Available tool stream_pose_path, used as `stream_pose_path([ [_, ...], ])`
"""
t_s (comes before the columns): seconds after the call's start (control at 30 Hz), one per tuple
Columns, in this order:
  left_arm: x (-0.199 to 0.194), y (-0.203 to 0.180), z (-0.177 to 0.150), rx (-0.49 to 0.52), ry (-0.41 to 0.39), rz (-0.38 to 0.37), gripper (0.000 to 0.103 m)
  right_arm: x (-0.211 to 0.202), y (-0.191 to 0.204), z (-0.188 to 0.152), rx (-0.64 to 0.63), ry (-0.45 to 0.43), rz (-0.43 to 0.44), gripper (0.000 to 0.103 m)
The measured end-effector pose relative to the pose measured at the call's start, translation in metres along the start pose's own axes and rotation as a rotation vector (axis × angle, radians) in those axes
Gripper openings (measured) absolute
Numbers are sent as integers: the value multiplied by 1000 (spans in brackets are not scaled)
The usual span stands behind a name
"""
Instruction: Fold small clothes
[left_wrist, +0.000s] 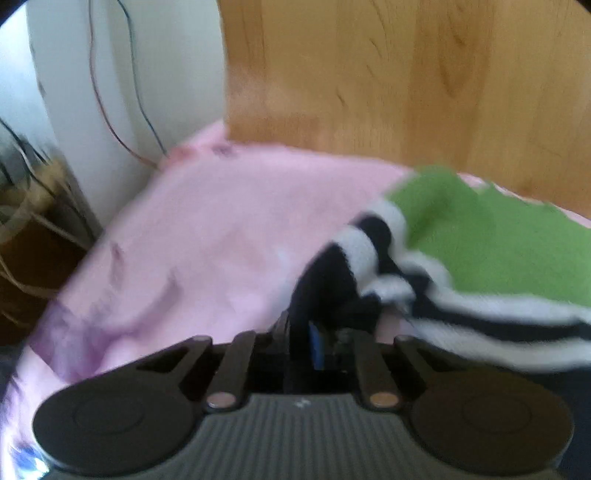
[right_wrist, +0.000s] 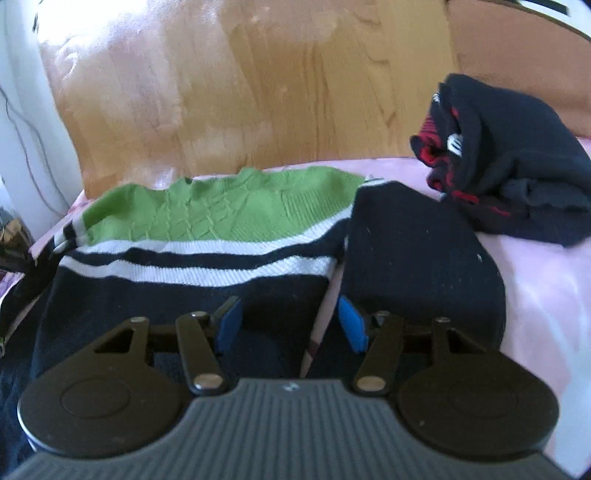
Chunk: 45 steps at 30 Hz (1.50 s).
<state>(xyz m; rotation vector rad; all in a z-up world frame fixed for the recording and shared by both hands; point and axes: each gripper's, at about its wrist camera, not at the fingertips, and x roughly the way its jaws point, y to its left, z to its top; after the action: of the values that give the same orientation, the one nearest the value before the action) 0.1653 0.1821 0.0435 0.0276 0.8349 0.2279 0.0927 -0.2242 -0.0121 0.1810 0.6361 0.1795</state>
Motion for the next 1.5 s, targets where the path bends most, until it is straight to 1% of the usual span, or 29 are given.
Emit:
stream_pose_path([
  [0.03, -3, 2, 8, 25, -70, 86, 11, 0, 2, -4, -11, -15, -5, 61],
  [0.07, -4, 5, 16, 35, -113, 124, 12, -2, 4, -8, -21, -28, -11, 61],
  [0.1, -4, 9, 25, 15, -113, 124, 15, -2, 5, -10, -29, -41, -19, 61],
  [0.17, 4, 11, 35, -3, -46, 89, 26, -1, 5, -11, -40, -45, -27, 61],
  [0.2, 7, 9, 36, 12, -28, 100, 32, -1, 4, -11, -37, -46, -26, 61],
  [0.23, 8, 6, 34, 35, -17, 131, 52, 0, 1, -10, -26, -47, -19, 61],
  [0.27, 6, 4, 31, 49, -20, 145, 61, 0, -2, -10, -16, -48, -13, 61],
  [0.3, 1, 4, 27, 56, -32, 143, 61, 0, -4, -10, -7, -49, -7, 61],
  [0.43, -38, 15, -1, 42, -51, 37, 63, 0, -6, -10, 12, -54, 4, 61],
  [0.5, -64, 20, -22, 49, -48, -27, 69, -3, -10, -9, 34, -54, 8, 61],
  [0.57, -92, 23, -54, 75, -45, -127, 84, -13, -15, -11, 74, -59, 31, 61],
  [0.63, -113, 20, -86, 94, -25, -204, 86, -27, -20, -15, 89, -72, 39, 61],
  [0.77, -134, 19, -136, 85, 64, -308, 86, -64, -32, -26, 52, -118, -69, 62],
  [0.83, -137, 21, -152, 55, 115, -350, 85, -78, -39, -31, 35, -115, -125, 70],
  [0.9, -141, 19, -165, 40, 138, -364, 84, -86, -45, -36, 42, -93, -127, 74],
  [0.93, -140, 19, -169, 36, 154, -370, 79, -89, -47, -40, 43, -77, -113, 74],
  [1.0, -147, 15, -178, 50, 139, -347, 72, -95, -43, -48, 15, -54, -80, 75],
  [1.03, -150, 12, -180, 71, 130, -333, 59, -97, -39, -53, -18, -44, -68, 75],
  [1.07, -154, 9, -183, 82, 125, -327, 42, -97, -32, -59, -61, -33, -61, 75],
  [1.1, -157, 7, -184, 86, 123, -329, 34, -96, -26, -64, -99, -22, -60, 72],
  [1.13, -160, 5, -185, 86, 129, -336, 21, -94, -21, -69, -126, -6, -60, 62],
  [1.17, -162, 6, -186, 88, 131, -327, 9, -93, -16, -75, -155, -14, -59, 48],
  [1.2, -165, 6, -186, 92, 136, -324, 8, -94, -11, -78, -182, -35, -55, 21],
  [1.23, -170, 8, -186, 88, 141, -326, 8, -96, -8, -78, -205, -37, -46, 11],
  [1.27, -175, 10, -186, 86, 143, -324, 8, -97, -6, -76, -219, -47, -82, 11],
  [1.33, -184, 14, -189, 91, 146, -315, 8, -104, -19, -69, -231, -124, -220, 11],
  [1.43, -187, 19, -193, 86, 157, -291, 8, -113, -68, -49, -107, -160, -384, 11],
  [1.47, -185, 19, -195, 81, 173, -279, 14, -113, -82, -46, -82, -153, -436, 12],
  [1.5, -181, 18, -196, 74, 194, -264, 15, -114, -92, -44, -58, -142, -468, 18],
])
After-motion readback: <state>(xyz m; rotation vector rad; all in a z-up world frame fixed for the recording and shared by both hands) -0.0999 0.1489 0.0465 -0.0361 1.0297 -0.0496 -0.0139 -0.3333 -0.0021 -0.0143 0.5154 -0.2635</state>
